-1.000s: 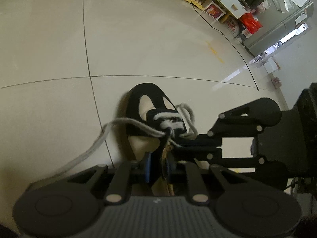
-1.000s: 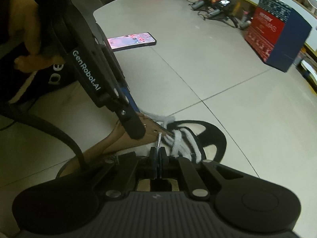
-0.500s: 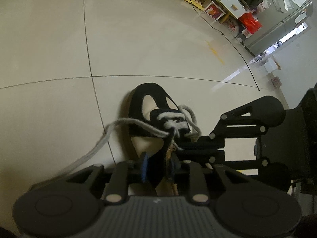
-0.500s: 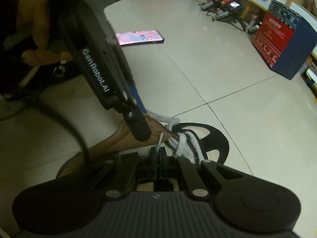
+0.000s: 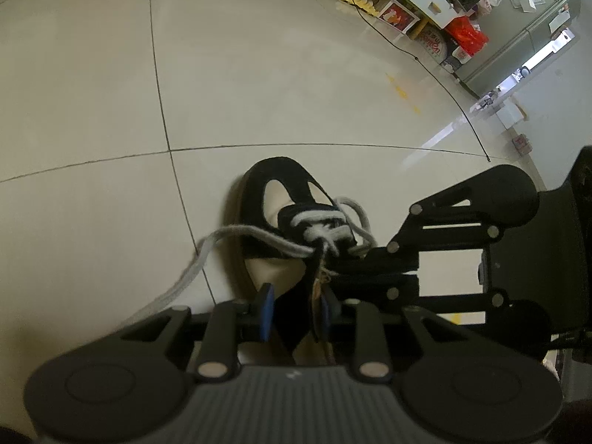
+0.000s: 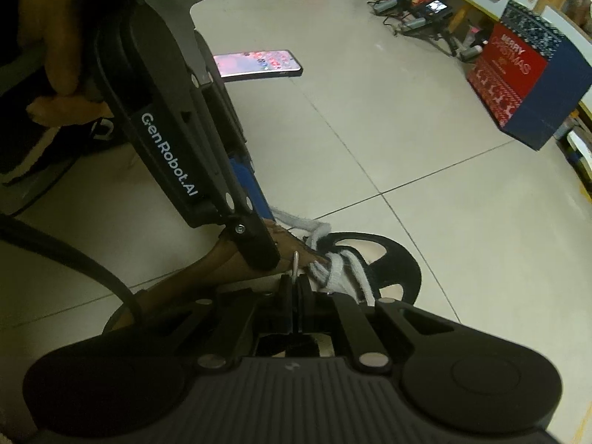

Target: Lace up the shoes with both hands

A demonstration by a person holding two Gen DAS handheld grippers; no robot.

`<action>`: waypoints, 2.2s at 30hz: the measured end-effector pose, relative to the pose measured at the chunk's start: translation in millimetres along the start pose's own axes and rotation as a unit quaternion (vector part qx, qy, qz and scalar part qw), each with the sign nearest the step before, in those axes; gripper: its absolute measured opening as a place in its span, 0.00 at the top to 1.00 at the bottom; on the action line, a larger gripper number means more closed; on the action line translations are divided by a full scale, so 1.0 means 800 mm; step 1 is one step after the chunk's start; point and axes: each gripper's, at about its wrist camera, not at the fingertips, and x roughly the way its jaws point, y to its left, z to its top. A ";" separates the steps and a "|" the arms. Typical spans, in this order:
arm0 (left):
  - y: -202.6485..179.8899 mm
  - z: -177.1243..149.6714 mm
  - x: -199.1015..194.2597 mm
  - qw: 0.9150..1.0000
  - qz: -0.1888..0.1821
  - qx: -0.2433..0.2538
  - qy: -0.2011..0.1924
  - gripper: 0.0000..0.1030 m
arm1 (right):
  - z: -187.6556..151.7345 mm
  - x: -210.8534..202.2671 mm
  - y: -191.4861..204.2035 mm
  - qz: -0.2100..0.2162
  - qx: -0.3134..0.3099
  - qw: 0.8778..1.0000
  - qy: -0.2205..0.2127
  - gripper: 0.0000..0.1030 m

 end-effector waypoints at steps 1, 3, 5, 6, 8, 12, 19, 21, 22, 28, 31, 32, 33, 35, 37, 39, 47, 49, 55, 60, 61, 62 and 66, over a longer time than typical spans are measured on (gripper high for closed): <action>0.000 0.000 0.001 1.000 -0.001 -0.001 0.001 0.74 | -0.001 -0.001 0.000 -0.001 0.005 1.000 -0.002 0.97; 0.002 0.001 0.002 1.000 -0.004 -0.005 0.003 0.72 | -0.003 -0.001 -0.002 0.000 0.015 1.000 -0.006 0.97; 0.005 0.002 0.004 1.000 -0.008 -0.013 0.008 0.67 | -0.004 -0.001 -0.004 0.003 0.023 1.000 -0.009 0.97; 0.007 0.002 0.006 1.000 -0.010 -0.018 0.011 0.64 | -0.004 -0.001 -0.005 0.005 0.027 1.000 -0.010 0.97; 0.013 0.003 0.008 0.999 -0.018 -0.032 0.017 0.61 | -0.004 0.000 -0.008 0.009 0.034 0.999 -0.013 0.97; 0.022 0.005 0.010 0.997 -0.043 -0.058 0.024 0.60 | -0.007 0.001 -0.014 0.020 0.058 0.998 -0.022 0.97; 0.031 0.002 0.001 0.993 -0.084 -0.080 0.001 0.61 | -0.017 0.005 -0.024 0.039 0.136 0.989 -0.046 0.97; 0.035 0.003 0.005 0.991 -0.091 -0.099 0.003 0.61 | -0.022 0.007 -0.026 0.046 0.163 0.984 -0.055 0.96; 0.037 0.004 0.007 0.989 -0.094 -0.111 0.003 0.61 | -0.024 0.006 -0.028 0.049 0.176 0.981 -0.059 0.96; 0.074 -0.003 0.018 0.944 -0.128 -0.303 0.001 0.63 | -0.033 0.000 -0.036 0.050 0.245 0.965 -0.080 0.97; 0.091 -0.011 0.023 0.920 -0.125 -0.371 -0.001 0.63 | -0.041 0.000 -0.039 0.053 0.284 0.953 -0.094 0.96; 0.091 -0.010 0.023 0.921 -0.123 -0.371 0.000 0.63 | -0.043 0.001 -0.039 0.055 0.293 0.950 -0.097 0.96; 0.090 -0.010 0.023 0.923 -0.121 -0.365 0.000 0.63 | -0.045 0.003 -0.040 0.057 0.301 0.946 -0.100 0.96; 0.086 -0.007 0.024 0.928 -0.119 -0.353 0.001 0.63 | -0.048 0.004 -0.041 0.062 0.310 0.943 -0.103 0.96; 0.083 -0.005 0.025 0.929 -0.122 -0.350 0.001 0.63 | -0.046 0.005 -0.042 0.064 0.307 0.944 -0.101 0.96; 0.080 -0.003 0.025 0.930 -0.125 -0.347 -0.001 0.63 | -0.044 0.006 -0.041 0.062 0.302 0.946 -0.098 0.96; 0.081 -0.003 0.026 0.929 -0.132 -0.345 -0.003 0.66 | -0.046 0.005 -0.042 0.062 0.305 0.945 -0.098 0.96; 0.082 -0.004 0.028 0.927 -0.134 -0.350 0.000 0.67 | -0.046 0.006 -0.044 0.068 0.306 0.945 -0.097 0.96; 0.083 -0.003 0.033 0.920 -0.142 -0.366 0.003 0.69 | -0.044 0.013 -0.047 0.086 0.304 0.944 -0.089 0.96; 0.078 -0.001 0.031 0.924 -0.146 -0.354 0.004 0.69 | -0.049 0.005 -0.048 0.097 0.318 0.938 -0.101 0.96; 0.078 -0.002 0.033 0.923 -0.144 -0.355 0.005 0.69 | -0.052 0.003 -0.051 0.105 0.331 0.932 -0.107 0.96; 0.080 -0.003 0.035 0.921 -0.144 -0.361 0.008 0.69 | -0.054 0.001 -0.054 0.110 0.341 0.927 -0.110 0.96; 0.082 -0.003 0.037 0.916 -0.144 -0.375 0.008 0.70 | -0.058 0.002 -0.059 0.116 0.356 0.921 -0.111 0.96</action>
